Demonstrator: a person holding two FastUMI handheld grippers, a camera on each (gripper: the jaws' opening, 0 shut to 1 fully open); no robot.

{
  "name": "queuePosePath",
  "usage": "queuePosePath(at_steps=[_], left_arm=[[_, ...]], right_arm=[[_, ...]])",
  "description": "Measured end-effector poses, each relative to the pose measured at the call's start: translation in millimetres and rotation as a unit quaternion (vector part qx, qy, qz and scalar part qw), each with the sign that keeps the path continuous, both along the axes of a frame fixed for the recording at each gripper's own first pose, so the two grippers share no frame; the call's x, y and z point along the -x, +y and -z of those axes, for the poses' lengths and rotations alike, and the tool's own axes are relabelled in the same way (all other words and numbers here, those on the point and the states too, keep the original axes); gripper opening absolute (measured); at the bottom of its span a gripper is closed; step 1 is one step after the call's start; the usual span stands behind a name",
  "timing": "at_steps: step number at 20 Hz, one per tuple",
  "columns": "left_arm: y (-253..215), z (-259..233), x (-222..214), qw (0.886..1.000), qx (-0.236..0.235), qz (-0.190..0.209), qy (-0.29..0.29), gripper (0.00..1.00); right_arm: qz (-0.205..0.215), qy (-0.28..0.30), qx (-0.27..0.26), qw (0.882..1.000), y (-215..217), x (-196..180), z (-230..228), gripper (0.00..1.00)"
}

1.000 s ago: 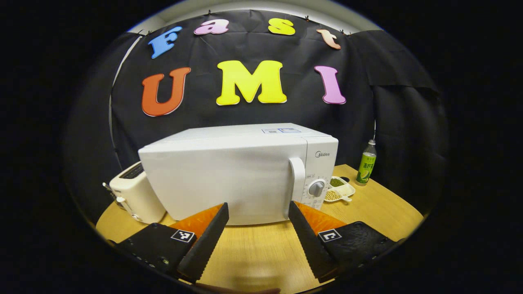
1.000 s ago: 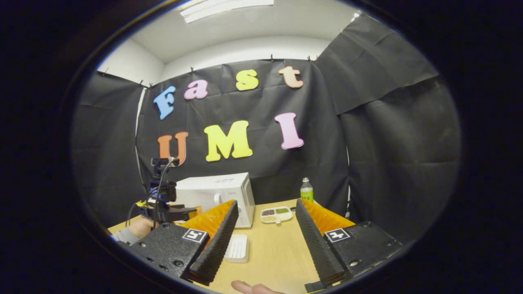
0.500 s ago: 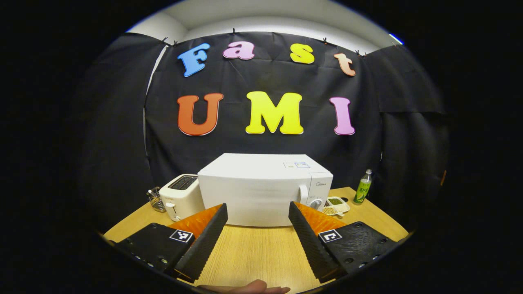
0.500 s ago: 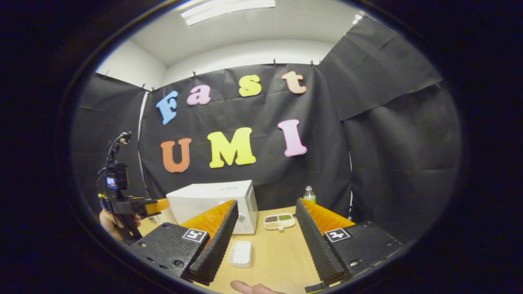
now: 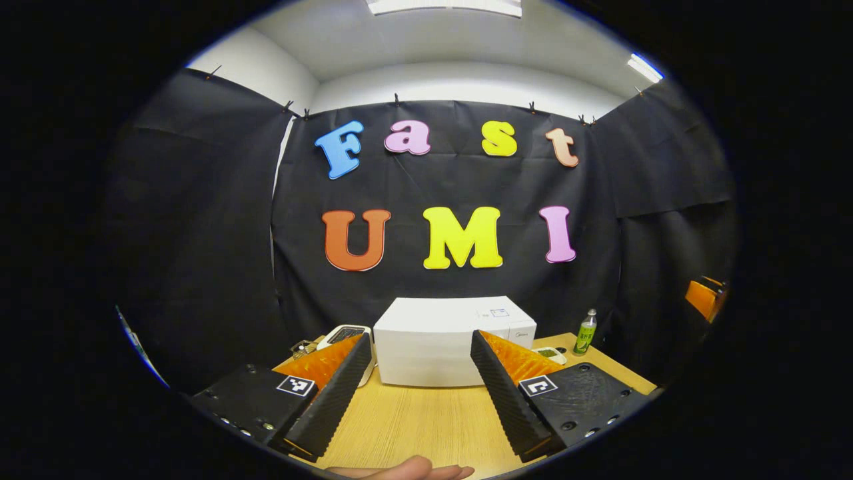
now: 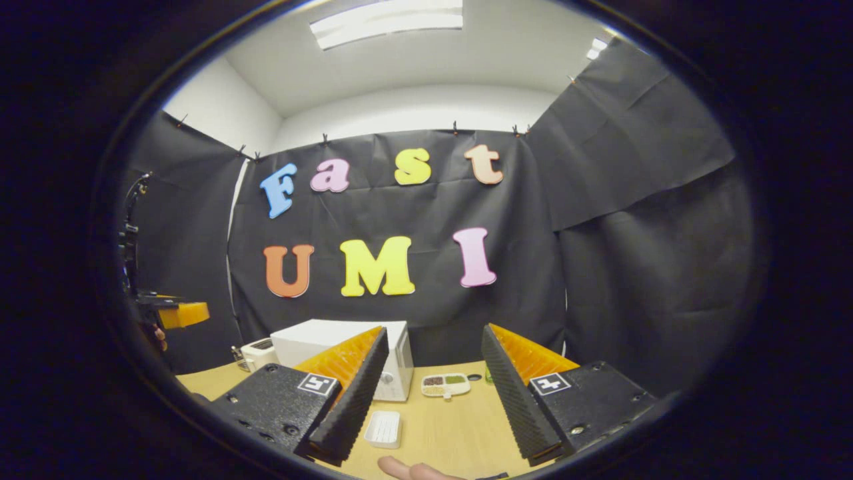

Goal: Open the microwave oven with the left hand, put the food in, and close the microwave oven.

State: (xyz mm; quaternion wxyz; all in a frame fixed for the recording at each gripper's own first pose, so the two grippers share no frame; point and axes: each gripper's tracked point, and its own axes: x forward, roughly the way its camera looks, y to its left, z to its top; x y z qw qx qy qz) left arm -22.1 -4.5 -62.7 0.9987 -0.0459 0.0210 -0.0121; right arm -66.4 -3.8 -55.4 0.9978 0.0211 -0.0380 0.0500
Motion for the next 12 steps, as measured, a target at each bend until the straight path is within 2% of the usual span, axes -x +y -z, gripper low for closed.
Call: queuePosePath(at_steps=[5, 8, 9, 12], left_arm=[[-9, -2, 29, 1.000, 0.019, 0.011, -0.019, 0.95], [-10, -1, 38, 1.000, 0.009, 0.016, -0.024, 0.95], [-14, 0, 38, 0.999, 0.007, 0.021, -0.025, 0.95], [-13, 1, 43, 0.999, -0.004, 0.019, -0.029, 0.95]], right_arm=[[-0.002, -0.025, 0.015, 1.000, 9, 19, -20, 0.90], [-0.005, -0.032, 0.003, 0.999, 11, 33, -24, 0.90], [-0.003, -0.033, -0.005, 0.999, 10, 35, -23, 0.83], [0.005, -0.035, -0.009, 0.999, 5, 44, -19, 0.83]])
